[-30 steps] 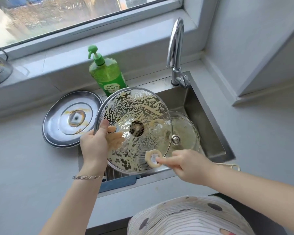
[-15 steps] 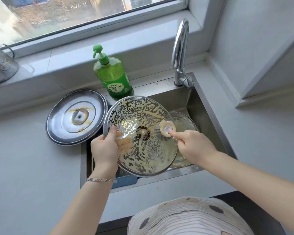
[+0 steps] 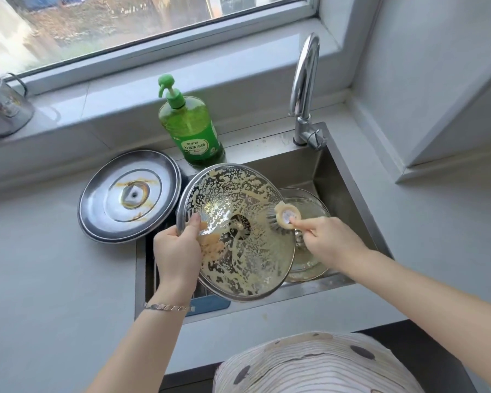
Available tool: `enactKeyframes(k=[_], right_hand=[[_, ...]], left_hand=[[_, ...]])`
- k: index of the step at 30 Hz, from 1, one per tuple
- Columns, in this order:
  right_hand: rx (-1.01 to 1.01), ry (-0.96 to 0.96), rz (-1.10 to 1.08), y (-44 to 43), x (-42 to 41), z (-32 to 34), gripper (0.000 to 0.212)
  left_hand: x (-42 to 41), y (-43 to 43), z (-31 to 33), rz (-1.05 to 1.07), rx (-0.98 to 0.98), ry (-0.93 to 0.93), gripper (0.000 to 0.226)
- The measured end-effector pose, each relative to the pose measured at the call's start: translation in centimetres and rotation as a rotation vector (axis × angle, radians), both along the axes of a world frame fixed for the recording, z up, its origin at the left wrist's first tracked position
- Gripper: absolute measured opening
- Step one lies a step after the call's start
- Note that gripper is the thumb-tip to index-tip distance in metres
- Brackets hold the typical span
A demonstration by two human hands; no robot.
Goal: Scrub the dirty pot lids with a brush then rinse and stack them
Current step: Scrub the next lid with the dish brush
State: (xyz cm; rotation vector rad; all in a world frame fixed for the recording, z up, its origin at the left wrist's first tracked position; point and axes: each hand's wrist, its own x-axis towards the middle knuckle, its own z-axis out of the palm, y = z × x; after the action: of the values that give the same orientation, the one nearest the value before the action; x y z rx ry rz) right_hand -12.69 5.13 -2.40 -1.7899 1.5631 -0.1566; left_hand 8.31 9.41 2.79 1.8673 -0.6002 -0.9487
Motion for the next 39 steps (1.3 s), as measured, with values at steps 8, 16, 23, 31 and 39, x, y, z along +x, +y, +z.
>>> enactKeyframes(k=[8, 16, 23, 31, 39], right_hand=[[-0.029, -0.02, -0.001, 0.4, 1.1, 0.0, 0.047], [-0.121, -0.077, -0.111, -0.4, 4.3, -0.6, 0.047], [-0.018, -0.075, -0.126, 0.7, 3.1, -1.9, 0.05], [-0.012, -0.139, -0.164, -1.7, 3.9, -0.7, 0.045], [-0.152, -0.527, -0.142, -1.0, 3.9, 3.9, 0.034]], left_hand=[[0.2, 0.6, -0.7, -0.028, -0.007, -0.032, 0.033], [-1.0, 0.4, -1.2, -0.148, -0.017, -0.112, 0.021], [-0.4, -0.1, -1.0, -0.078, -0.07, -0.183, 0.033], [-1.0, 0.1, -1.9, -0.122, -0.023, -0.126, 0.025], [1.0, -1.3, -2.3, -0.27, -0.016, -0.358, 0.037]])
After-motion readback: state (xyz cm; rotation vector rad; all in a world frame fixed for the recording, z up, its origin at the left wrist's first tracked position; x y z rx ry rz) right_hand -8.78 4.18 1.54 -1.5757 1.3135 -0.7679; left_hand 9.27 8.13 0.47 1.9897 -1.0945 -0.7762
